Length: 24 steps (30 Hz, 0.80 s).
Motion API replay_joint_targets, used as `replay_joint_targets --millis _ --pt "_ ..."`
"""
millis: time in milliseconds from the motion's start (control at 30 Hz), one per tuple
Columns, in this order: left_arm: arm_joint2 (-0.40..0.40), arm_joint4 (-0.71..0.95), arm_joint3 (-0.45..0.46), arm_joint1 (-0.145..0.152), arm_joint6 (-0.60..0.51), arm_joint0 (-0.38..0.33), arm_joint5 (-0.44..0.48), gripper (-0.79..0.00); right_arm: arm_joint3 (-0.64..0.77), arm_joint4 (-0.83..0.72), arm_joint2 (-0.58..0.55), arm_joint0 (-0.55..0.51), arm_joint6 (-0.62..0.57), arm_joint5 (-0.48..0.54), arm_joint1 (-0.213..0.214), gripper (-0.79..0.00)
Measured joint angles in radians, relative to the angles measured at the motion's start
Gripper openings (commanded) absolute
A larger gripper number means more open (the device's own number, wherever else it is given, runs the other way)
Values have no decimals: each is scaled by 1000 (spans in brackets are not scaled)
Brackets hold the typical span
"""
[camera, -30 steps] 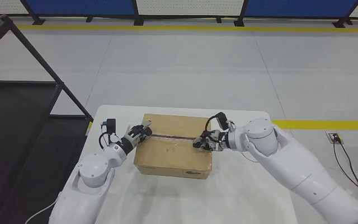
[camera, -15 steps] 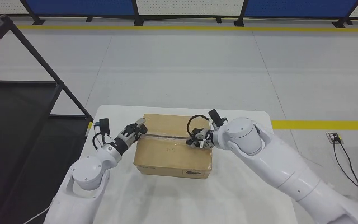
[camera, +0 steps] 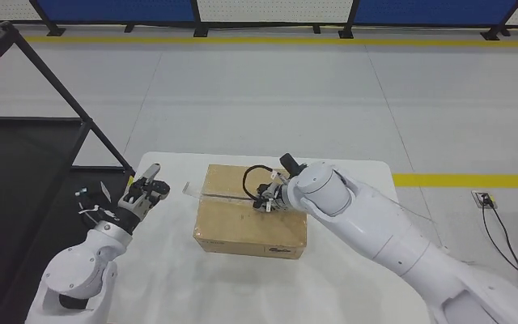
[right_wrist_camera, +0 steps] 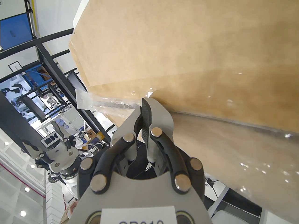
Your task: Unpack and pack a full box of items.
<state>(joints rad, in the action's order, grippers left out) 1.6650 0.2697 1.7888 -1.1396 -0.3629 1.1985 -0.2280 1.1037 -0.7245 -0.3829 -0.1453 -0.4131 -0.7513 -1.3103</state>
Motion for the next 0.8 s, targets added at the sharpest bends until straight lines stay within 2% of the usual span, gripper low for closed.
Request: replay_joint_targets --millis 167,433,800 --pt "51 17 23 4 -7 48 6 0 -51 5 30 9 11 39 -63 -785" --pt "85 34 38 7 -12 95 26 0 -139 25 55 30 32 127 -162 -785" --pt "124 60 53 10 -21 139 48 0 -258 67 63 32 55 245 -267 -785"
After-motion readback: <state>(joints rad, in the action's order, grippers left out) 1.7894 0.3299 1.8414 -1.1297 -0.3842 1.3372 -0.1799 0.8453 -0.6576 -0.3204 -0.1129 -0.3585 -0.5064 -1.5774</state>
